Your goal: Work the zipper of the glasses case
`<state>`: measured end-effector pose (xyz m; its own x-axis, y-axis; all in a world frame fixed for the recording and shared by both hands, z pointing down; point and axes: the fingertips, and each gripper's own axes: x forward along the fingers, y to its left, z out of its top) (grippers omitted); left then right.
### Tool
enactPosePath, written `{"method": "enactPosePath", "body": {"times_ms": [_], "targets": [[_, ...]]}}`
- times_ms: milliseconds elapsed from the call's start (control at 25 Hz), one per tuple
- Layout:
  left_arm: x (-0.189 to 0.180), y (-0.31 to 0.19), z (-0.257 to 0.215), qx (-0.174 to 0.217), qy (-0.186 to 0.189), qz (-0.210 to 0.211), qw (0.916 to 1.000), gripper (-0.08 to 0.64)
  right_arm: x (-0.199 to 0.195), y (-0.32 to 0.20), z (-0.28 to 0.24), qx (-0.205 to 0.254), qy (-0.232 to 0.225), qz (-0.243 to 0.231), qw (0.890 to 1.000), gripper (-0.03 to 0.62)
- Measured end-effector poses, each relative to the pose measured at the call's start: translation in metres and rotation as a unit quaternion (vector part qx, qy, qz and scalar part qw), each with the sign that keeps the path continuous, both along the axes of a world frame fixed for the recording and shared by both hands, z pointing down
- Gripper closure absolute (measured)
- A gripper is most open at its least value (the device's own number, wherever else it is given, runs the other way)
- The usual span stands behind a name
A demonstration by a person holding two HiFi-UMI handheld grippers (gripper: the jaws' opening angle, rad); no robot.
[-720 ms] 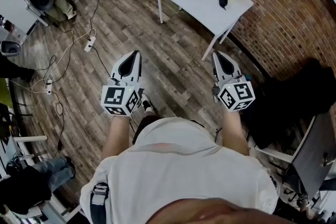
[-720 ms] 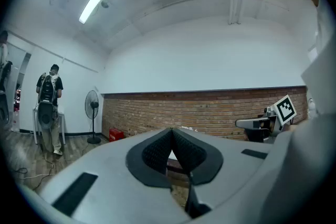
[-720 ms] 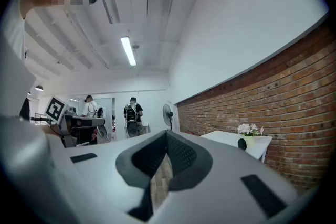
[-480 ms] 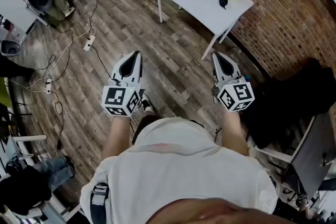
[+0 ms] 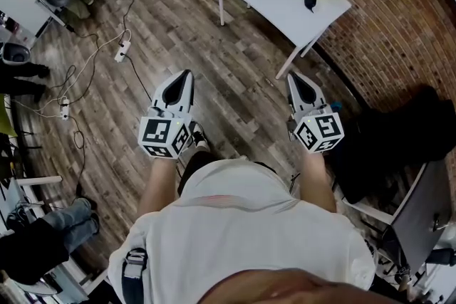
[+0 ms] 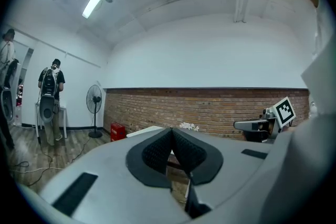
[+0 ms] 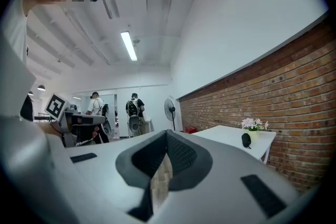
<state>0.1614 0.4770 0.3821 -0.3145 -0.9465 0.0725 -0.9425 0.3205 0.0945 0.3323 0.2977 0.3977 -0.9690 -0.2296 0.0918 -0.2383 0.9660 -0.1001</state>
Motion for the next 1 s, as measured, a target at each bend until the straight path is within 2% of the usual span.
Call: {"method": "enactPosePath", "body": {"times_ms": [200,360,520,760,1000], "targets": [[-0.016,-0.003,0.010,-0.011,0.008,0.006,0.9999,0.545,-0.019,0.003,0.009,-0.017,-0.011,-0.007,1.000,0.540],[-0.045,-0.012,0.020,-0.017,0.015,0.016,0.9996,0.545,-0.048,-0.002,0.016,-0.022,-0.012,-0.012,1.000,0.540],[-0.089,-0.026,0.026,-0.018,0.021,0.030,0.9992,0.545,-0.088,-0.001,0.016,-0.014,-0.022,-0.024,0.999,0.540],[-0.169,-0.049,0.015,-0.006,0.015,0.063,0.9979,0.545,-0.170,-0.007,0.014,-0.036,-0.014,-0.031,0.999,0.540],[-0.234,-0.057,0.018,-0.004,0.024,0.089,0.9958,0.545,-0.235,0.002,0.012,-0.011,0.009,-0.030,0.999,0.540]]}}
